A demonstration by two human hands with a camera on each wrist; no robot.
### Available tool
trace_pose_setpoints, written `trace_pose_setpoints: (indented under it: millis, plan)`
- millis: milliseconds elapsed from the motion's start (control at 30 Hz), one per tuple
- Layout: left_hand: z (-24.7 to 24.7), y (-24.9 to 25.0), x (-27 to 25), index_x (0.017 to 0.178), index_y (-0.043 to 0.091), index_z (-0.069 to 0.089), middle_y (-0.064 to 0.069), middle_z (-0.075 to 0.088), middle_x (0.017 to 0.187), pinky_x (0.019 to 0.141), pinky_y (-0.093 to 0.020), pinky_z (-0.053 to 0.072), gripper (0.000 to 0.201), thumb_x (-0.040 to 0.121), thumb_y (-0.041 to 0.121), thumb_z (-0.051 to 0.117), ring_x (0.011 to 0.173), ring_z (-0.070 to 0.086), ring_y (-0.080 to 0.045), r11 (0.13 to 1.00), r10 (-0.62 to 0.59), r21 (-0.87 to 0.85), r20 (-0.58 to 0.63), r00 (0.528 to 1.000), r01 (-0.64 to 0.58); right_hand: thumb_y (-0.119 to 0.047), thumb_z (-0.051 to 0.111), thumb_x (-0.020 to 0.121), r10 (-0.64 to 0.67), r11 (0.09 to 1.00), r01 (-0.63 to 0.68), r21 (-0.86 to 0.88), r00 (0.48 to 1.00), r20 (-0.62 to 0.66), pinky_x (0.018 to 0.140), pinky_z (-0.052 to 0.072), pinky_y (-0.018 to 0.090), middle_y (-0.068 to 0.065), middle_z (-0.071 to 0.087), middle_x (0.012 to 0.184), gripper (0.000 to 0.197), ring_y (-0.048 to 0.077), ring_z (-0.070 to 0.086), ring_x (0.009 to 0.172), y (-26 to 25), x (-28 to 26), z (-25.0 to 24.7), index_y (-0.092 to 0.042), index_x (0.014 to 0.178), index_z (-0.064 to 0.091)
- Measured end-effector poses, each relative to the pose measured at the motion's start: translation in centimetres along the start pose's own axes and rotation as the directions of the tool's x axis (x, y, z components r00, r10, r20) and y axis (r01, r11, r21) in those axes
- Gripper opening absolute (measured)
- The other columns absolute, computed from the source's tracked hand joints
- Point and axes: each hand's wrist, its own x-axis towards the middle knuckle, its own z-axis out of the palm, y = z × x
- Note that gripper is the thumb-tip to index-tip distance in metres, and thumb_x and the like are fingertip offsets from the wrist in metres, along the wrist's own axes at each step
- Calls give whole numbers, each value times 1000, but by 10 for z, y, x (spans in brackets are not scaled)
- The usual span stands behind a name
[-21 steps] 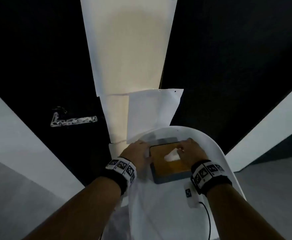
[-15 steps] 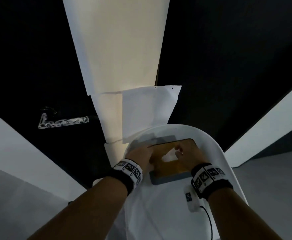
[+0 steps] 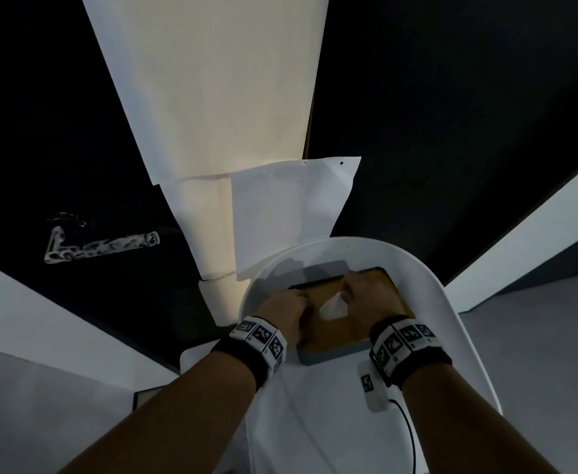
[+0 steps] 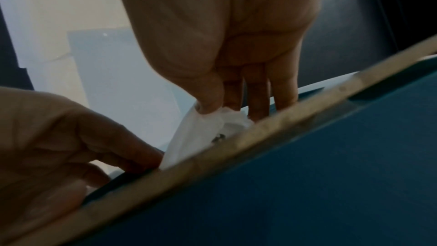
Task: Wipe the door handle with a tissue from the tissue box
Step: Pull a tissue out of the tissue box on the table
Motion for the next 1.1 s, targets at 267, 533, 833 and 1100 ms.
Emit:
trace_pose_setpoints:
  millis: [267, 533, 833, 1100]
  plan:
    - [6, 7, -17, 139, 25, 34, -4, 20, 154, 115, -42, 26, 91, 65, 58, 73, 140, 22, -29, 1000, -24, -14, -24, 999, 24, -23, 45, 93, -11, 998, 16, 61, 997, -76, 74, 39, 27, -1, 52, 102, 6, 16, 50, 85, 5, 5, 9, -21, 96, 51]
    - [5, 15, -17, 141, 26, 26, -6, 14, 154, 115, -38, 20, 106, 55, 57, 79, 141, 16, -30, 992, -74, -102, -51, 996, 69, -31, 41, 95, 97, 995, -93, 34, 980, -171, 60, 37, 28, -2, 55, 107, 13, 20, 56, 89, 1, -14, 33, -24, 102, 49]
    - [5, 15, -18, 140, 20, 29, -9, 15, 155, 117, -40, 18, 106, 56, 56, 81, 142, 15, -31, 991, -81, -107, -57, 995, 74, -33, 38, 96, 114, 989, -101, 111, 987, -115, 64, 53, 34, -2, 55, 78, 15, 16, 55, 67, -8, -8, 14, -23, 106, 39]
    - [6, 15, -18, 141, 22, 28, -8, 17, 155, 117, -40, 19, 106, 56, 55, 82, 142, 17, -30, 987, -97, -134, -80, 992, 85, -31, 42, 96, 113, 988, -108, 107, 993, -41, 72, 48, 32, 4, 58, 92, 20, 16, 54, 76, -11, -10, 4, -20, 111, 38]
